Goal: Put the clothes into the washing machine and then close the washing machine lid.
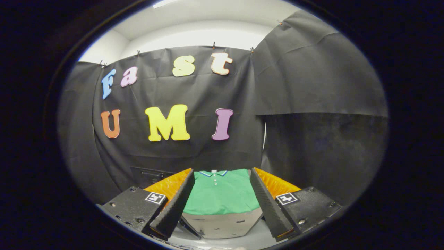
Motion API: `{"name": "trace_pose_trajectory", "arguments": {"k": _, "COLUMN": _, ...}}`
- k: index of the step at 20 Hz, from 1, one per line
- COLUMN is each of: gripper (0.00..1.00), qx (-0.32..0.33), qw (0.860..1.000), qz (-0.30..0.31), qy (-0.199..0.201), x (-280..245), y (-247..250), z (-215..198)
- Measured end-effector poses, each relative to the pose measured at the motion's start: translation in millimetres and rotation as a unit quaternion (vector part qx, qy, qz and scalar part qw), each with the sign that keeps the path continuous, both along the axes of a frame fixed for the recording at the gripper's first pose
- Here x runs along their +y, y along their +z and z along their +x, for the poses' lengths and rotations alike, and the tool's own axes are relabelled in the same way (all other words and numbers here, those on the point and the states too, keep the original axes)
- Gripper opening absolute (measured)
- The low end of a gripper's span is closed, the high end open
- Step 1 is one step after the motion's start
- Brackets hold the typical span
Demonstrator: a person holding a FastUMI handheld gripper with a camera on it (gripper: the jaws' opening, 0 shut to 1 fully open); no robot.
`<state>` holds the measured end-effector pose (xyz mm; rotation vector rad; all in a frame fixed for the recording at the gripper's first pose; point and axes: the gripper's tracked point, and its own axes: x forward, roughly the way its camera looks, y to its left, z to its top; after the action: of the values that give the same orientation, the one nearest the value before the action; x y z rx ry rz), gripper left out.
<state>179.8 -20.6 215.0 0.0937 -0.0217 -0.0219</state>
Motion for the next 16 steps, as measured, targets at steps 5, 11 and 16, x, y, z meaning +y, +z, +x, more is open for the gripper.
{"name": "trace_pose_trajectory", "arguments": {"k": 5, "gripper": 1.0, "qx": 0.041, "qw": 0.999, "qz": 0.0, "qy": 0.035, "x": 25, "y": 7, "z": 88}}
{"name": "trace_pose_trajectory", "arguments": {"k": 11, "gripper": 1.0, "qx": 0.139, "qw": 0.989, "qz": -0.013, "qy": 0.057, "x": 37, "y": -36, "z": 189}}
{"name": "trace_pose_trajectory", "arguments": {"k": 16, "gripper": 1.0, "qx": 0.251, "qw": 0.966, "qz": -0.003, "qy": 0.064, "x": 33, "y": -111, "z": 243}}
